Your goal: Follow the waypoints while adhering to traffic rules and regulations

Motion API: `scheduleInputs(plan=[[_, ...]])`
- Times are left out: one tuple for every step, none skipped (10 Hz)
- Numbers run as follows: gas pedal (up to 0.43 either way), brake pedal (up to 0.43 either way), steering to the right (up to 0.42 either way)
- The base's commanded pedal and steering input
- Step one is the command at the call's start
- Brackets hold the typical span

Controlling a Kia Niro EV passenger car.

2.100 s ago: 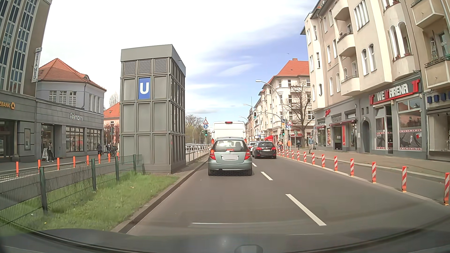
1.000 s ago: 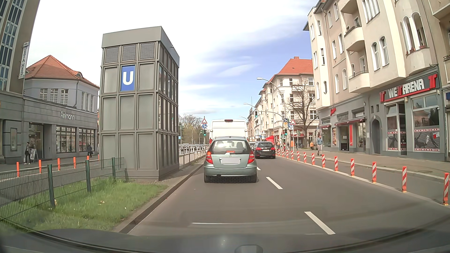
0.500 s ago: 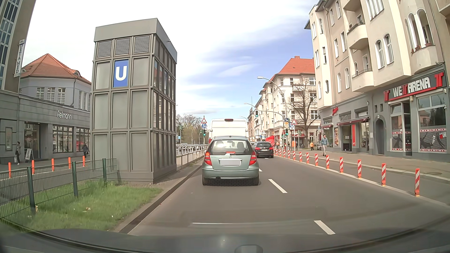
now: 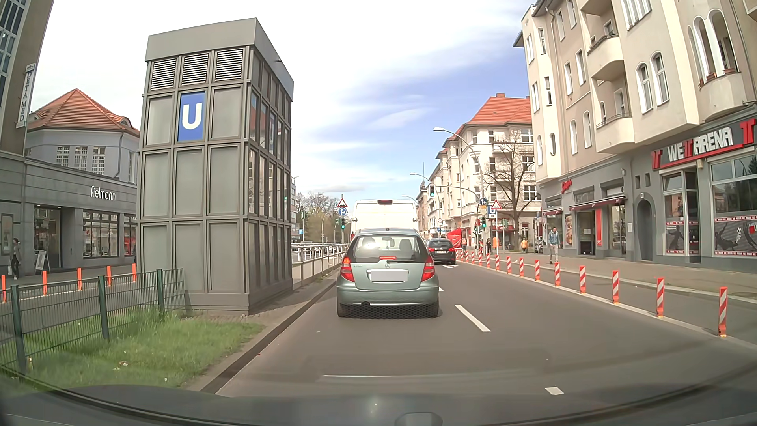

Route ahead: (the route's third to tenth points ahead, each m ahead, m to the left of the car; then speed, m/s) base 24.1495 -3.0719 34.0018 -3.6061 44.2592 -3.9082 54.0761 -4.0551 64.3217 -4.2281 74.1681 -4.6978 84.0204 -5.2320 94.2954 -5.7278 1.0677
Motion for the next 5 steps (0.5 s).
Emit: scheduleInputs(plan=[[0.000,0.006,0.001],[0.000,0.006,0.001],[0.000,0.006,0.001],[0.000,0.006,0.001],[0.000,0.006,0.001]])
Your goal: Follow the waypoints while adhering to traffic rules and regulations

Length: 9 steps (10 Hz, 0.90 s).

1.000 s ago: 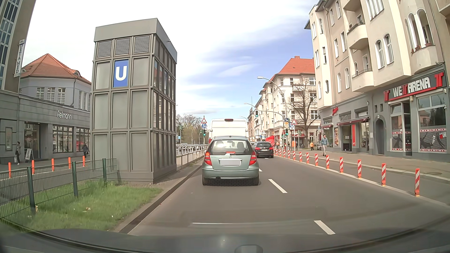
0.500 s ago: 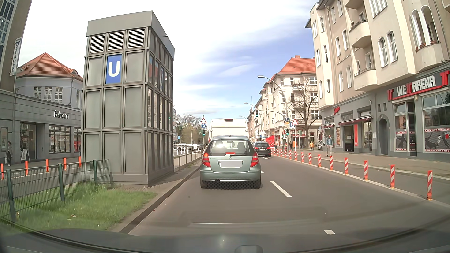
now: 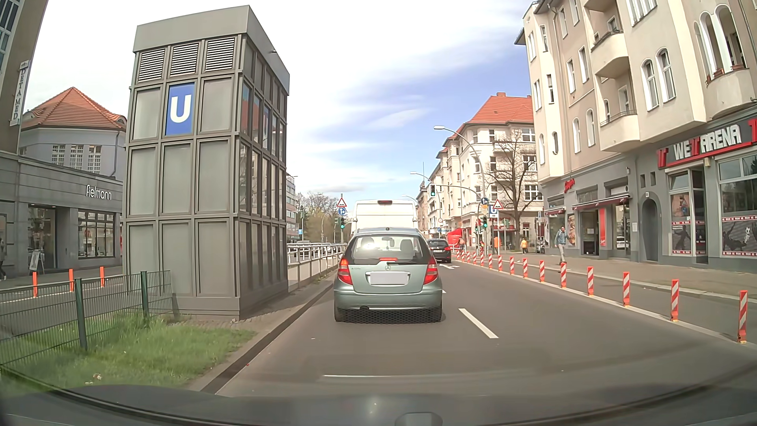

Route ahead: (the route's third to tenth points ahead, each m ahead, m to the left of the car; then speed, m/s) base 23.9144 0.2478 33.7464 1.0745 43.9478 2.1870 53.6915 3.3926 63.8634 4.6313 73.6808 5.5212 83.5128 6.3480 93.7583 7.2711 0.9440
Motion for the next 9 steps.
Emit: scheduleInputs(plan=[[0.000,0.006,0.001],[0.000,0.006,0.001],[0.000,0.006,0.001],[0.000,0.006,0.001],[0.000,0.006,0.001],[0.000,0.006,0.001],[0.000,0.006,0.001],[0.000,0.006,0.001],[0.000,0.000,0.000]])
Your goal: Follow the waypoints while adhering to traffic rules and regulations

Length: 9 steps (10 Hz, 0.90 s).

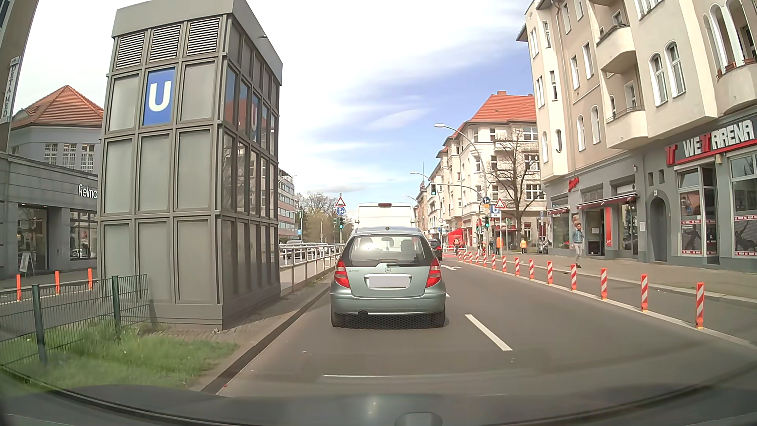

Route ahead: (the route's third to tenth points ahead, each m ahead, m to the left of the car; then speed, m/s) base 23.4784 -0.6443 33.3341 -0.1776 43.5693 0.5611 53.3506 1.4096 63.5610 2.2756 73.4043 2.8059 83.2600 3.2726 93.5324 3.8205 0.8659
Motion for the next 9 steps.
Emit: scheduleInputs(plan=[[0.000,0.006,0.001],[0.000,0.000,0.000],[0.000,0.000,0.000],[0.000,0.000,0.000],[0.000,0.000,0.000],[0.000,0.000,0.000],[0.000,0.000,0.000],[0.000,0.000,0.000],[0.000,0.000,0.000]])
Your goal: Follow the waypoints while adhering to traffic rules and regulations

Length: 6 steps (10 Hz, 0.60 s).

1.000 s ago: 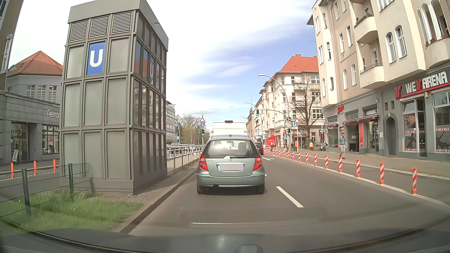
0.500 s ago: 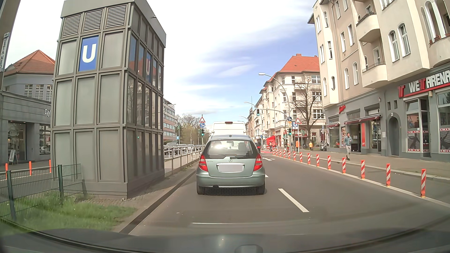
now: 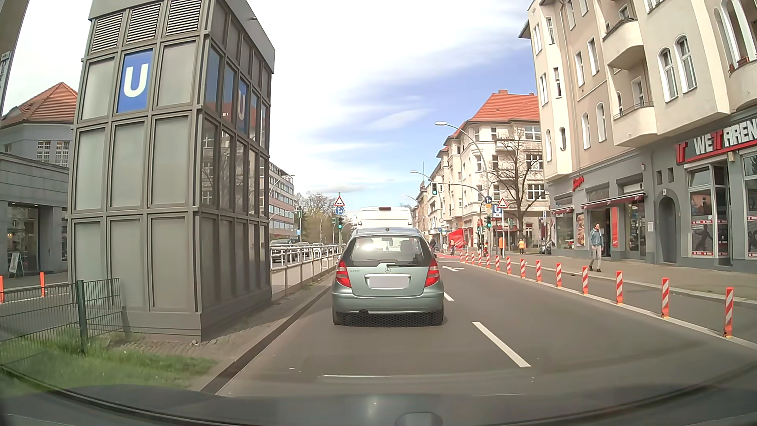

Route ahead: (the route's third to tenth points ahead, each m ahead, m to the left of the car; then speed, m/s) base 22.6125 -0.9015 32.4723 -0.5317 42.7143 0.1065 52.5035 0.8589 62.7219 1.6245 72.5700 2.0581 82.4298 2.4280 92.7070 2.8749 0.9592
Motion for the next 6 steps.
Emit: scheduleInputs(plan=[[0.000,0.000,0.000],[0.079,0.000,0.000],[0.110,0.000,0.000],[0.110,0.000,0.000],[0.118,0.000,0.000],[0.138,0.000,0.000]])
